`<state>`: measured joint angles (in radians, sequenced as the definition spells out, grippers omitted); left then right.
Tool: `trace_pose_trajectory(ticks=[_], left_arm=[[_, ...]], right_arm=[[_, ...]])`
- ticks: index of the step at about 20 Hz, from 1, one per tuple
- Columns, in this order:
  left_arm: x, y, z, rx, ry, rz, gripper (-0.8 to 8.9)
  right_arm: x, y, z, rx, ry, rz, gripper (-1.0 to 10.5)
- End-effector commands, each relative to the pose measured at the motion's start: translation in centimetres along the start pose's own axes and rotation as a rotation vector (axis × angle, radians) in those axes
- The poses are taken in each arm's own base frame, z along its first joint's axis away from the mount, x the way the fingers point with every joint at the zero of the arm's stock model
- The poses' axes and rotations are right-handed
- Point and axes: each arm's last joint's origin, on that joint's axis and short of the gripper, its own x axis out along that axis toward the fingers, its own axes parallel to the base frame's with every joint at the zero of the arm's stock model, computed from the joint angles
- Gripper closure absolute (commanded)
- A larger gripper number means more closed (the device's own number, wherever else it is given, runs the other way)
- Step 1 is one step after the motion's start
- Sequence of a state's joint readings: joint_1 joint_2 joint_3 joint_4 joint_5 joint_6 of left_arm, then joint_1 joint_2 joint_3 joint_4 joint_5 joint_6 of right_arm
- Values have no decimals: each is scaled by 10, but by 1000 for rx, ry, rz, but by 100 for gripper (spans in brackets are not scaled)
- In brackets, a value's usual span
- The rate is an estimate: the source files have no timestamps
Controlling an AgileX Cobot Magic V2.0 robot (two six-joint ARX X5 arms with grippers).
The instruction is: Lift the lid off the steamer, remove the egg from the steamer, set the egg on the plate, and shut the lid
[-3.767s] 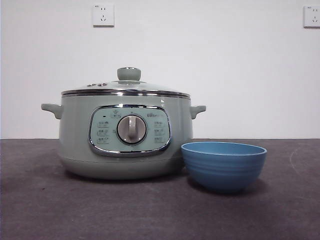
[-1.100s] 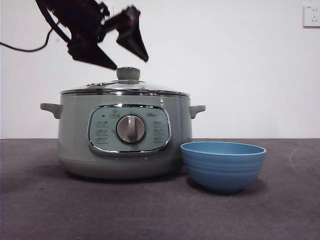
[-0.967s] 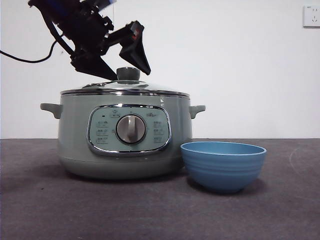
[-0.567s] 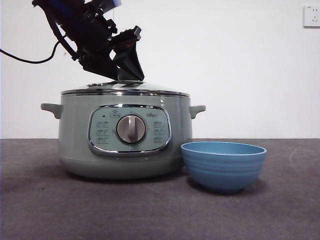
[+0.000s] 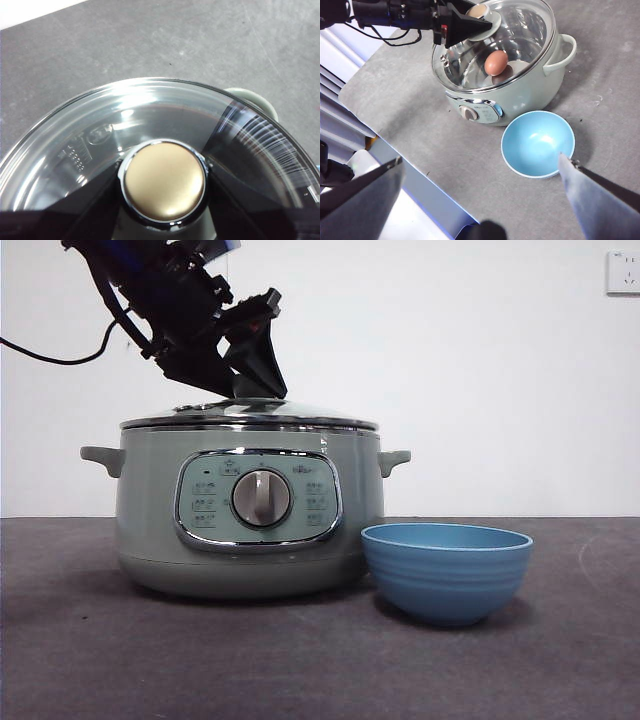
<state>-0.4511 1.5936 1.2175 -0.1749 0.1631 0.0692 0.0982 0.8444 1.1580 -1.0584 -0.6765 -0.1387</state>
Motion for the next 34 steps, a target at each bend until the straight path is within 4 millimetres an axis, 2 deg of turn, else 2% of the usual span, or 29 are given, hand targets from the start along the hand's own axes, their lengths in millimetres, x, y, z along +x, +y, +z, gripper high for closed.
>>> trace_pose_trajectory(ticks=[1, 4, 7, 11, 14, 16, 19, 24, 26, 30, 34], left_arm=[[-18, -2, 14, -8, -85, 0, 822], [-33, -4, 21, -2, -127, 2, 822], [-61, -8, 30, 6, -177, 6, 822], [-130, -19, 38, 16, -243, 17, 822], [-185, -28, 35, 23, -301, 41, 822], [-220, -33, 27, 20, -326, 82, 822], [-264, -40, 7, 8, -319, 140, 822], [-317, -48, -25, -30, -342, 231, 822], [-328, -50, -35, -39, -342, 252, 822], [-337, -52, -46, -54, -321, 249, 822], [-339, -52, -49, -53, -313, 244, 822]], right_arm=[[-1, 1, 1, -6, -5, -1, 319], [0, 0, 1, -4, -3, -1, 319], [3, -3, 4, 3, -7, -1, 319], [13, -9, 20, 2, -83, 13, 319], [33, -11, 36, -1, -115, 61, 320], [53, -11, 45, -1, -115, 72, 320], [98, -3, 59, -20, -99, 86, 320], [174, 17, 86, -78, -24, 5, 321], [200, 26, 98, -98, -7, -8, 321], [240, 36, 115, -127, 25, -53, 322], [303, 36, 117, -151, 80, -125, 322]])
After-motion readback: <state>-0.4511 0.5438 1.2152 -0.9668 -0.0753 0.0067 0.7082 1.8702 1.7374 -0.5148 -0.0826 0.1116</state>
